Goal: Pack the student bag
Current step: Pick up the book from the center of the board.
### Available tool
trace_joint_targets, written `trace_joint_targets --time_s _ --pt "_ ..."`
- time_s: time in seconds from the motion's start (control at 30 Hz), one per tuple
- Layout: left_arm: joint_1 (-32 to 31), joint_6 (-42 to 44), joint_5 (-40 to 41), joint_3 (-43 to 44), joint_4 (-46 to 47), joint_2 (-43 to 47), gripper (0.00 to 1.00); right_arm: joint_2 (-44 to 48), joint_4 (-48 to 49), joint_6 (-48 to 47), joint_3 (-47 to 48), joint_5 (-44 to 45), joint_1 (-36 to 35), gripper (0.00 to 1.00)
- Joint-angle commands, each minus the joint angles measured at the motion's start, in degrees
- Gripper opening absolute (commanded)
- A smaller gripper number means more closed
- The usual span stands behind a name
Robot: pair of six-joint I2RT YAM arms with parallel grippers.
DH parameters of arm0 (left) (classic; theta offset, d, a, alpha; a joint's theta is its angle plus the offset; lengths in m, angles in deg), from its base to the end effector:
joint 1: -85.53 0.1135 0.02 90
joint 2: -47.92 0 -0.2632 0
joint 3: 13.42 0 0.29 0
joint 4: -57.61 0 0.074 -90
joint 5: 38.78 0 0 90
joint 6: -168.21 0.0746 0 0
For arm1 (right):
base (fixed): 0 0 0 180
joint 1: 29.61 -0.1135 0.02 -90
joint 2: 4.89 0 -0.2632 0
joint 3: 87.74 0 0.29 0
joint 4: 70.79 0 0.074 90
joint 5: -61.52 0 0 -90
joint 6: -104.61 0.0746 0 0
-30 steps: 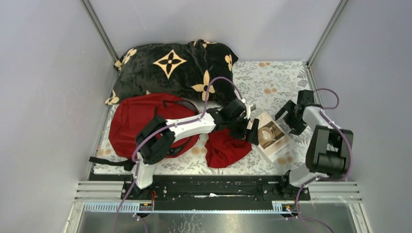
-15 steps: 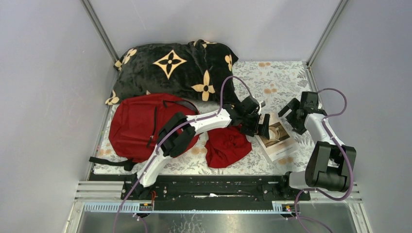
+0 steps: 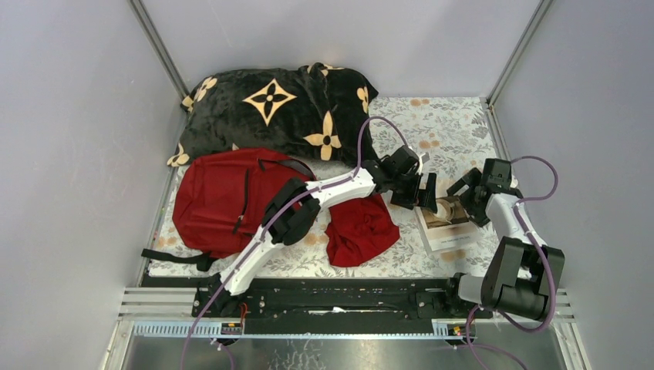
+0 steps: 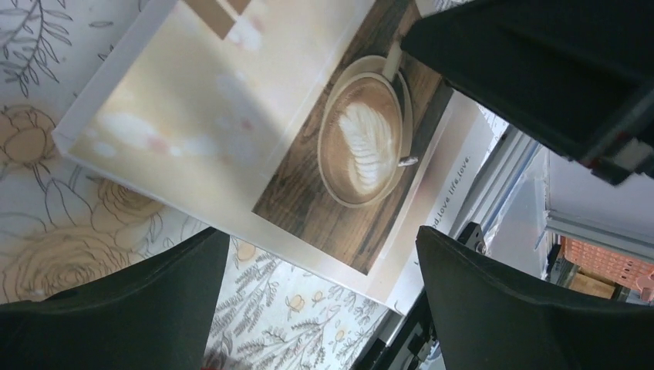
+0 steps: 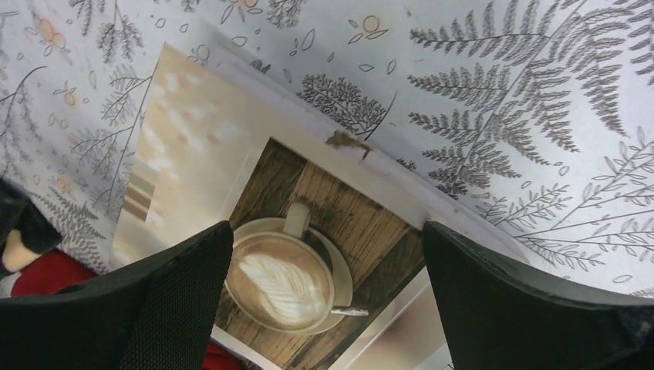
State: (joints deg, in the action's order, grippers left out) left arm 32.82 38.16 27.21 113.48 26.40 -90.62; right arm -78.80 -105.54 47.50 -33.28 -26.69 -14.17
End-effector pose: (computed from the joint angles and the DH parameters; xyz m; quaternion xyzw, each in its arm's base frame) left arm 0.3427 -0.5001 0.1326 0.1815 0.8819 -0.4147 0.1319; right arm 0.2957 -0.0841 0.1493 0.3939 0.8661 0.0319 0.3060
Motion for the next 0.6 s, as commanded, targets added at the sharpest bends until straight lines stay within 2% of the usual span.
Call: trace_joint_targets --time_s 0.0,0.2,0.3,0.37,0.43,0.57 --pt "1.3 -1.0 -3.2 5.6 -0.5 -4.8 0.99 2.0 0.9 0.6 -3.2 -8.5 0.1 1.0" --pt "3.8 -0.7 -4.0 16.0 1.3 -11.9 0.99 6.0 5.1 7.9 -6.0 -23.5 0.1 1.0" --pt "6.6 0.0 -2.8 16.8 2.7 -11.8 0.99 7.1 9.5 13.0 -7.9 -31.4 0.1 1.0" --pt "7.6 1.7 -2.5 14.2 3.1 -9.2 0.99 9.2 7.0 11.5 -7.1 -29.4 0.1 1.0" --pt "7.7 4.0 -0.8 10.2 3.4 -5.4 0.99 12.3 2.1 8.2 -5.1 -22.9 0.1 1.0" --pt "7.4 3.8 -1.2 1.1 3.8 1.8 0.99 19.0 -5.3 4.4 -4.2 -4.1 0.1 1.0"
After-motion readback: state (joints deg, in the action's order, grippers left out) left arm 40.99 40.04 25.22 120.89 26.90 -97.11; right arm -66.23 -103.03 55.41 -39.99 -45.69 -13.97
